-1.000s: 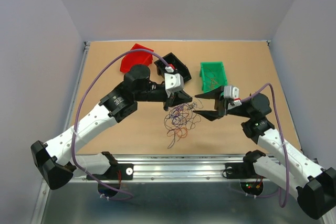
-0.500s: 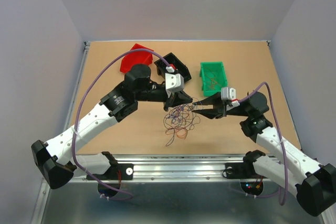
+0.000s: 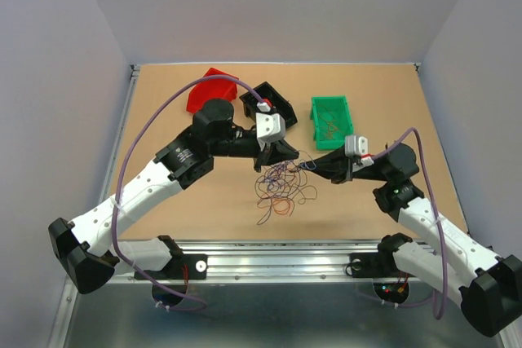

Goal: Untangle the cables

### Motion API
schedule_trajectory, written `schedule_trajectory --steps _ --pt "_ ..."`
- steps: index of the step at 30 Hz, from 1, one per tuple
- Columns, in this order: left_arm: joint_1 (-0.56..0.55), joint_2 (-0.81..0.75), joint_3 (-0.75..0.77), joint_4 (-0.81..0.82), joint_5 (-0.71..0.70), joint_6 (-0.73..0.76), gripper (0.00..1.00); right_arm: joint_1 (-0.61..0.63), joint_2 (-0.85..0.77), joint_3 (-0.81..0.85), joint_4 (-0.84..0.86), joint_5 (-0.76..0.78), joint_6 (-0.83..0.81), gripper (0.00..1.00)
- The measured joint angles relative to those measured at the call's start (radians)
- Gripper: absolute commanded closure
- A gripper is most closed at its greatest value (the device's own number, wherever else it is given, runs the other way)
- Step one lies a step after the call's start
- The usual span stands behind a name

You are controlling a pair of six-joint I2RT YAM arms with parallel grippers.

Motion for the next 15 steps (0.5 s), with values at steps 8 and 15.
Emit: schedule_trajectory --steps 8,15 --pt "0.063 -0.020 -0.013 0.036 -0.039 -0.035 1.00 0.000 -0.015 0.000 0.000 0.073 0.016 0.99" --pt "0.111 -0.137 -0.060 0.134 -0.063 -0.079 1.00 0.000 0.025 0.000 0.003 0.129 0.037 0.31"
